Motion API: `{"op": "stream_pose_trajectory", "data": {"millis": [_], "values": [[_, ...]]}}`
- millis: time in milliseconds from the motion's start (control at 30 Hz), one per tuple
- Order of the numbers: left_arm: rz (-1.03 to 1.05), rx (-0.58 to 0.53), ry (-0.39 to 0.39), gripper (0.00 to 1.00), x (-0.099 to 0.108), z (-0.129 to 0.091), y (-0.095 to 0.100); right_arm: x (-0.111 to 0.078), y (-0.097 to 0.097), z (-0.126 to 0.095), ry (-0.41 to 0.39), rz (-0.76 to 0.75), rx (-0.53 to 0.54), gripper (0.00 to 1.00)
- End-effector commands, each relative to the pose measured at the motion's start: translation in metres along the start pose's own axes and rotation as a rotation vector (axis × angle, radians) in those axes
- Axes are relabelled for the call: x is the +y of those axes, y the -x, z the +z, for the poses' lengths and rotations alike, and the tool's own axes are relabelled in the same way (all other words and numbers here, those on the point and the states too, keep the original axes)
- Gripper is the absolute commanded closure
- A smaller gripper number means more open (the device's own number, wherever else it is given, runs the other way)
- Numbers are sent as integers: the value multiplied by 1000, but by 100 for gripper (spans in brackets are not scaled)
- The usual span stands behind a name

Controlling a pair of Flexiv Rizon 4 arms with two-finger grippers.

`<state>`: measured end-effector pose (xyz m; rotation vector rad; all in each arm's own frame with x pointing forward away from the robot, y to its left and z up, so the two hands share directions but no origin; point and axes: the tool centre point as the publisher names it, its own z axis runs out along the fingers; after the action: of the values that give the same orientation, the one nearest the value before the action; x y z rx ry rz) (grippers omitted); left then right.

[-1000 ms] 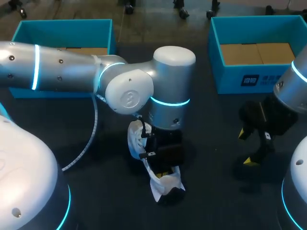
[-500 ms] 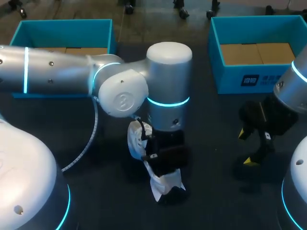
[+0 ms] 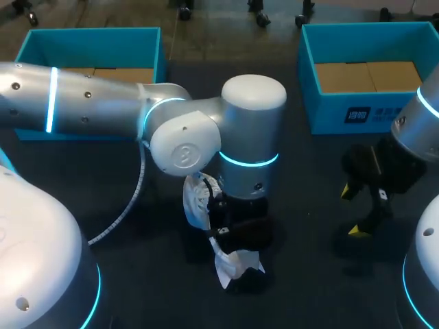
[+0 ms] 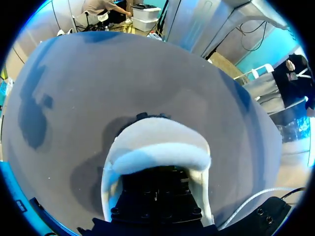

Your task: Take the shoe out of the shoebox, open the shoe tongue, remove and reinsert the insole, then place the shoe into the shoebox

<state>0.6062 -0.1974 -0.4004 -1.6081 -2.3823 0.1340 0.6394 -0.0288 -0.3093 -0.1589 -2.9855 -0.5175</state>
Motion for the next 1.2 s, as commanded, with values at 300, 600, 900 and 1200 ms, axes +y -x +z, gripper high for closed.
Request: {"op": "stream_pose_trajectory", "data": {"millis": [300,600,900,1200], "values": [[-32,57,76,100,3,-12,-11,0,-1,1,-2,0,-1,0],[-84,73,94,100,13,15,-3,0,-1,1,-2,0,-1,0],[-70,-4,94,100,5,-23,-19,0,-1,1,-2,0,-1,0],[-130,-88,131,100,4,-55,-18,0,-1,1,-2,0,-1,0]]}}
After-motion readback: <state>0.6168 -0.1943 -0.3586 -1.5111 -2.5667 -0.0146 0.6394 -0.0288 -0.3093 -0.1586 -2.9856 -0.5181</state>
